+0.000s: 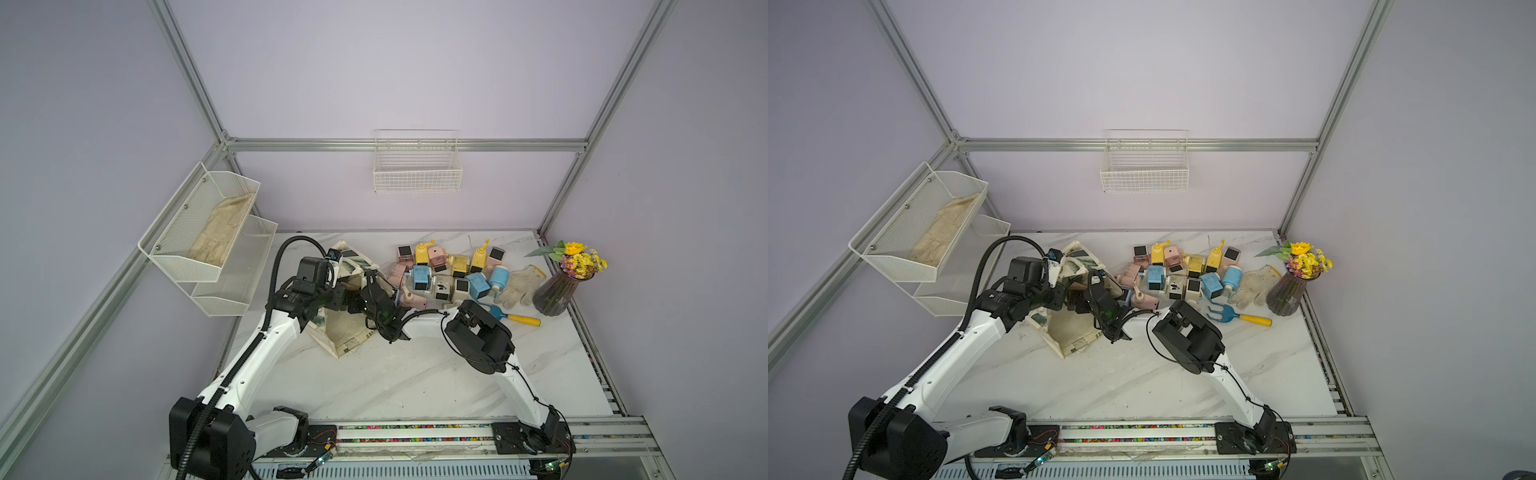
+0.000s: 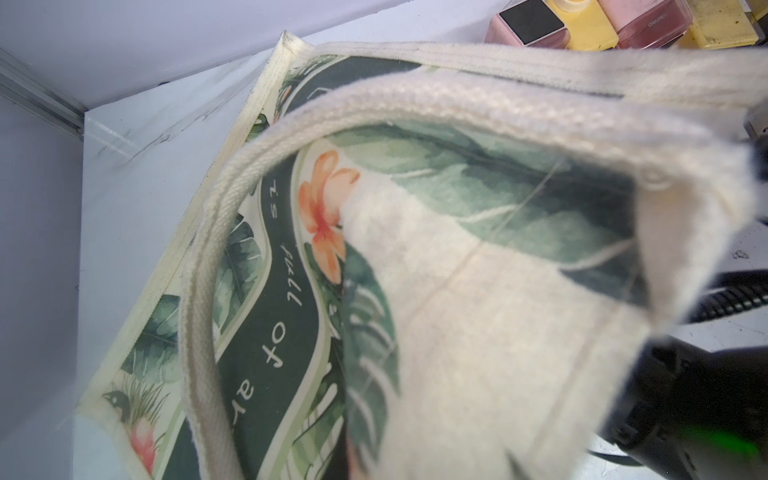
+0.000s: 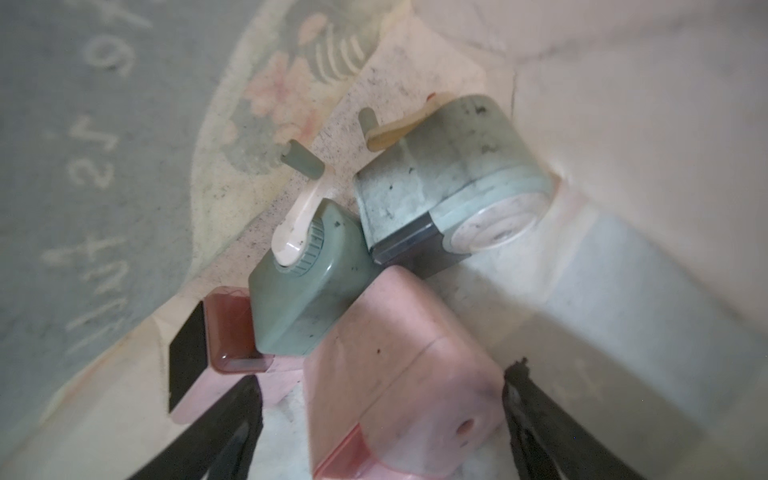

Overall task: Take out the pencil sharpeners from the tote bags
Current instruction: Pick up the pencil sharpener from the canvas bag.

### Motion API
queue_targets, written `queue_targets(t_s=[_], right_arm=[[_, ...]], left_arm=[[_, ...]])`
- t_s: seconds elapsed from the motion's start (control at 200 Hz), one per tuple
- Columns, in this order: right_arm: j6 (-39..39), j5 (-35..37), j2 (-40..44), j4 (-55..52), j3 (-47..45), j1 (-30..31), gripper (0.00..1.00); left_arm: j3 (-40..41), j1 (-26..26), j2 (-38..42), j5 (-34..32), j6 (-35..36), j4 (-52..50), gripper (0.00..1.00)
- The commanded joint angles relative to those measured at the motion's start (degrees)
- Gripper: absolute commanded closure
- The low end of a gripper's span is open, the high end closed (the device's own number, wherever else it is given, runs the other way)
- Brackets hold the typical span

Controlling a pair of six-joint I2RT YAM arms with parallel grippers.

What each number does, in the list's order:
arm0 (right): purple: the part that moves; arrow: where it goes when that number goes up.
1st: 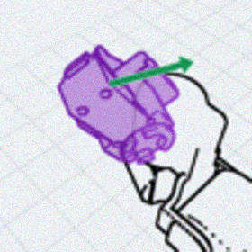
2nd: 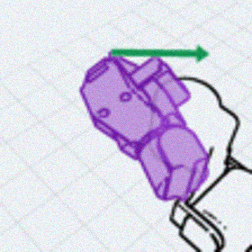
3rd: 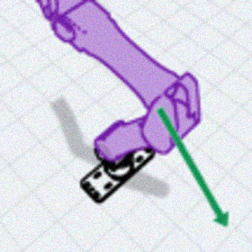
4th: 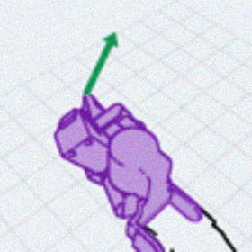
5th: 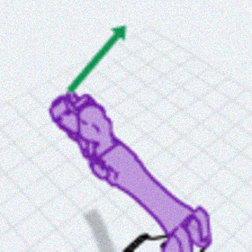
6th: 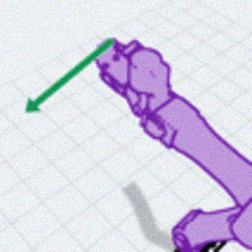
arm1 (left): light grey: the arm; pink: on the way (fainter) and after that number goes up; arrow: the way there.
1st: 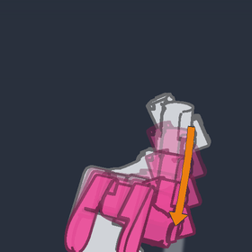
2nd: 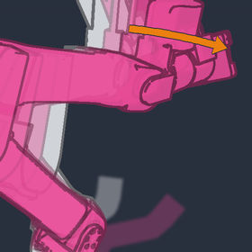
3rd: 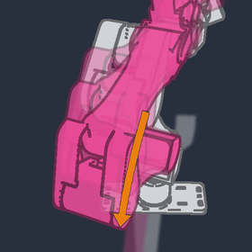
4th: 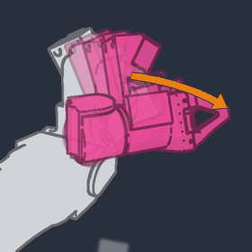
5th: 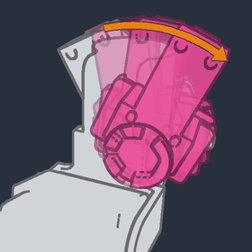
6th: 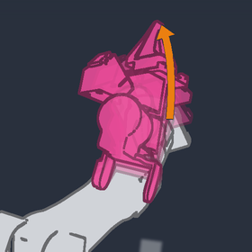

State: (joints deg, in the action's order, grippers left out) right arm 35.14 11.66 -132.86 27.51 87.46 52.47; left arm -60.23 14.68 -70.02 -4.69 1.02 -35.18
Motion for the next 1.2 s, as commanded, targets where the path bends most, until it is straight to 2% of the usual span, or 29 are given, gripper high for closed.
queue_targets(t_s=[0.0,0.1,0.255,0.365,0.465,0.545,0.64,0.94,1.195], right_arm=[[-10.4,3.9,0.81,5.25,0.2,-1.67,0.03],[-16.79,1.23,-3.37,3.23,5.36,-1.69,0.03],[-19.73,-8.25,-8.38,-4.42,12.93,-1.71,0.04],[-18.7,-13.84,-6.29,-3.48,9.35,-1.62,0.09],[-19.88,-17.26,-3.51,-1.27,4.28,-1.16,0.09],[-24.03,-16.35,-2.85,-3.14,3.32,-0.01,0.04],[-27.8,-10.65,-3.47,-3.86,3.3,1.52,0.03],[-28.47,-2.05,-10.24,-6.62,12.54,1.76,0.03],[-28.77,-1.13,-7.93,-5.6,10.86,2.19,0.34]], left_arm=[[-5.39,-0.09,0.31,-0.06,-2.07,-0.18,1.0],[-5.53,-0.09,-0.1,-0.08,-2.09,-0.29,1.0],[-5.46,-0.13,-0.06,-0.45,-1.99,-0.31,1.0],[-5.44,-0.09,-0.01,-0.59,-2.03,-0.33,1.0],[-5.57,-0.09,-0.12,-0.37,-1.98,-0.42,1.0],[-5.78,-0.1,-0.06,-0.06,-2.07,-0.5,1.0],[-5.88,-0.09,-0.21,0.14,-2.15,-0.59,1.0],[-5.95,0.04,-0.72,-0.04,-2.17,-0.77,1.0],[-5.92,0.35,-0.83,-0.58,-2.07,-0.94,1.0]])
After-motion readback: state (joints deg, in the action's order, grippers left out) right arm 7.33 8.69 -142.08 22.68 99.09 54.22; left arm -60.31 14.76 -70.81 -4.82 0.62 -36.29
